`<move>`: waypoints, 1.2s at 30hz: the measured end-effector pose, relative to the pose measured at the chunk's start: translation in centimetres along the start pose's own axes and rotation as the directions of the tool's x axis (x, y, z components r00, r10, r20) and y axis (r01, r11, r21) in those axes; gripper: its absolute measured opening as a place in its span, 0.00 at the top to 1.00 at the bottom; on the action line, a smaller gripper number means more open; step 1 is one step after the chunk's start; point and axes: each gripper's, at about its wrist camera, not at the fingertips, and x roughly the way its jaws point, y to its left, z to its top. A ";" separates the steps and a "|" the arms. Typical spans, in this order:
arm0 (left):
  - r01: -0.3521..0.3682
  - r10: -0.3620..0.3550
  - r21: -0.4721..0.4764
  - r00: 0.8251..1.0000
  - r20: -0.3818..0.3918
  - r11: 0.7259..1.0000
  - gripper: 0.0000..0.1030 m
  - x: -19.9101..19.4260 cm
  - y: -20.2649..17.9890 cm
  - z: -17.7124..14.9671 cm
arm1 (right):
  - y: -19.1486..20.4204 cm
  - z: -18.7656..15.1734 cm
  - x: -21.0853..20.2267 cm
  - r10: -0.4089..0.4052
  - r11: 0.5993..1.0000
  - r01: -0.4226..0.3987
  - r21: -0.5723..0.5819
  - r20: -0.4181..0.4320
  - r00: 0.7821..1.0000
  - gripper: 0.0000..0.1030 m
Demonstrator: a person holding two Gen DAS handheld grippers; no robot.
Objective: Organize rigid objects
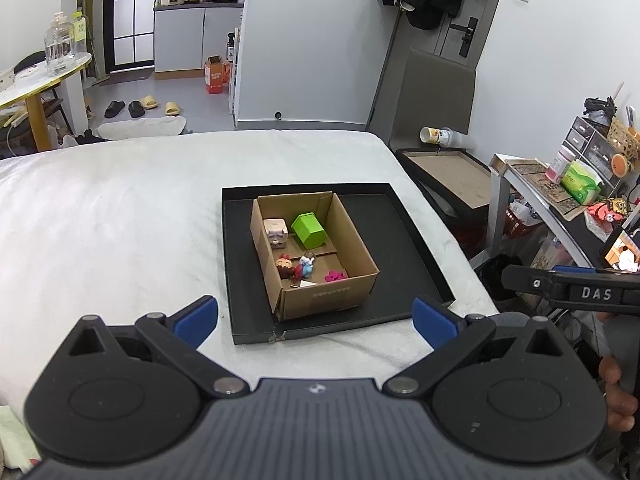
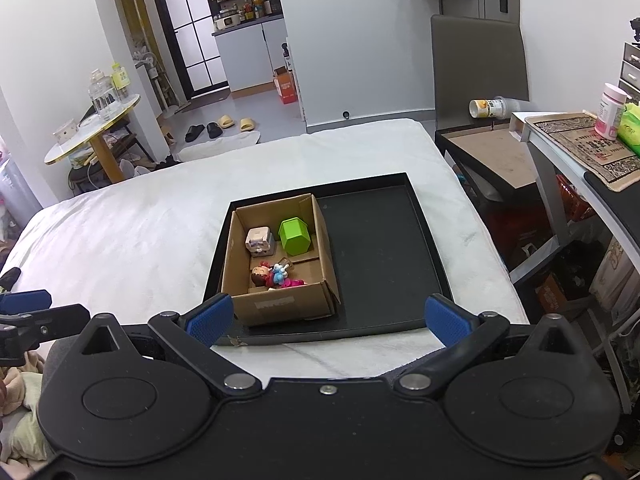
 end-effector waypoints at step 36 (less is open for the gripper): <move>-0.004 0.004 0.004 1.000 -0.013 1.000 0.00 0.3 0.1 -0.1 | 0.2 -0.1 -0.2 0.009 1.000 -0.009 -0.005 0.001 1.000 0.00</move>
